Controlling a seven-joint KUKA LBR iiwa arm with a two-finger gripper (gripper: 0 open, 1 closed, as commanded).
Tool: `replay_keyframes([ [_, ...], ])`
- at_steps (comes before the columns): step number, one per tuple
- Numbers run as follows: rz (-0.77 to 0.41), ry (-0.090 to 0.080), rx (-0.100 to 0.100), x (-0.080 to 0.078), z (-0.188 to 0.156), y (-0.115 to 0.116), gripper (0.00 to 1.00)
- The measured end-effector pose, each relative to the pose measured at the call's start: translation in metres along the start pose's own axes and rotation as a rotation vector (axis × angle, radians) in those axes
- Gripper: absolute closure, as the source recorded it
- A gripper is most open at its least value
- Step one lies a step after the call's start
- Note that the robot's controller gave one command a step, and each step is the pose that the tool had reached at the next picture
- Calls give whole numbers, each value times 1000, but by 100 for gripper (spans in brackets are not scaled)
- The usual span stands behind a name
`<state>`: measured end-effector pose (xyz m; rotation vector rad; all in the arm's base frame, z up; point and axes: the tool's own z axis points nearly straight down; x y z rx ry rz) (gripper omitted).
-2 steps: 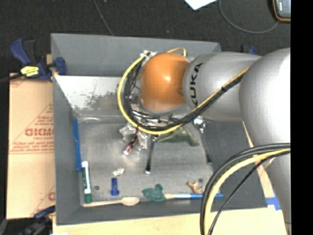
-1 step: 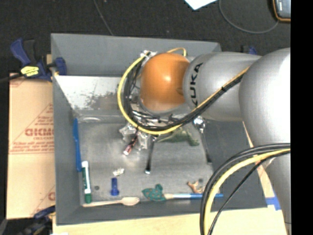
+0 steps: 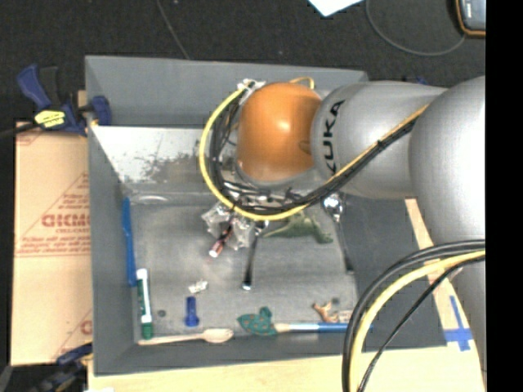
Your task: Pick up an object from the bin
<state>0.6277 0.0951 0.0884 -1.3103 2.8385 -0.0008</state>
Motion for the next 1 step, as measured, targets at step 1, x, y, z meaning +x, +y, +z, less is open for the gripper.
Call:
replay_keyframes([
  [1, 0, -5, 6, -2, -42, -2, 100],
])
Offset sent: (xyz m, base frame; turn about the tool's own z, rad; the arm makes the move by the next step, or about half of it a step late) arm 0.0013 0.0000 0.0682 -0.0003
